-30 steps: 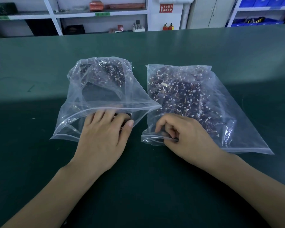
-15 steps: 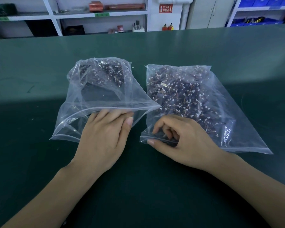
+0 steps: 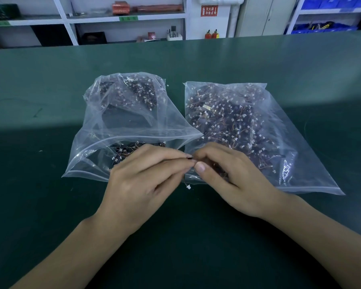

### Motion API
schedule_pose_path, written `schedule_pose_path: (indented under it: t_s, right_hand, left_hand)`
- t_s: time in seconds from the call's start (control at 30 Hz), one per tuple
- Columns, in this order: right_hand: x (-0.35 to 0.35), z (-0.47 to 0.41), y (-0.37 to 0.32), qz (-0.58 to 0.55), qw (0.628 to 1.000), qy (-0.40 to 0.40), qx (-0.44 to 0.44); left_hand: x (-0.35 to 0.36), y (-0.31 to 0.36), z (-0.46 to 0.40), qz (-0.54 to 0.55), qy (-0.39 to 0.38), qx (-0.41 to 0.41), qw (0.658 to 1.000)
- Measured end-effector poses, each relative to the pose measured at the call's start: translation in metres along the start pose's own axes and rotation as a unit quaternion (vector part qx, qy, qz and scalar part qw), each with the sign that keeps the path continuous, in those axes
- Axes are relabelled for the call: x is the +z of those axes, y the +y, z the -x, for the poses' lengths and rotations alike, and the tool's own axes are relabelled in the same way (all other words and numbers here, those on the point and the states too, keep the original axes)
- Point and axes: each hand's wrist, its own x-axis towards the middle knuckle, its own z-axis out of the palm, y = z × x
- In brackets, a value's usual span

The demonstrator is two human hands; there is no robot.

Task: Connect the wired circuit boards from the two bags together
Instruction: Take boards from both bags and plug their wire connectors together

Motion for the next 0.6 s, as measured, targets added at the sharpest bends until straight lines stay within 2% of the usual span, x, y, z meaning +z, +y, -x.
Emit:
schedule_pose_path:
  t_s: [0.23,0.37,0.6]
  right_hand:
    - [0.003,-0.0013,0.0024,-0.008,0.999,0.011,-0.033]
    - [0.0038,-0.0017,0.005,-0.027,0.999,0.03,-0.031]
    - [0.0023,-0.0005,0.0043,-0.04,0.997,0.062,-0.032]
  left_hand:
    - [0.0019,0.0027,0.0048,0.108,-0.006,-0.119,0.987]
    - [0.0018,0.0014,0.0039,0.093,-0.002,-0.112,0.989]
    - [0.0008,-0.0003,0.0043,0.083,-0.012,-0.169,0.982]
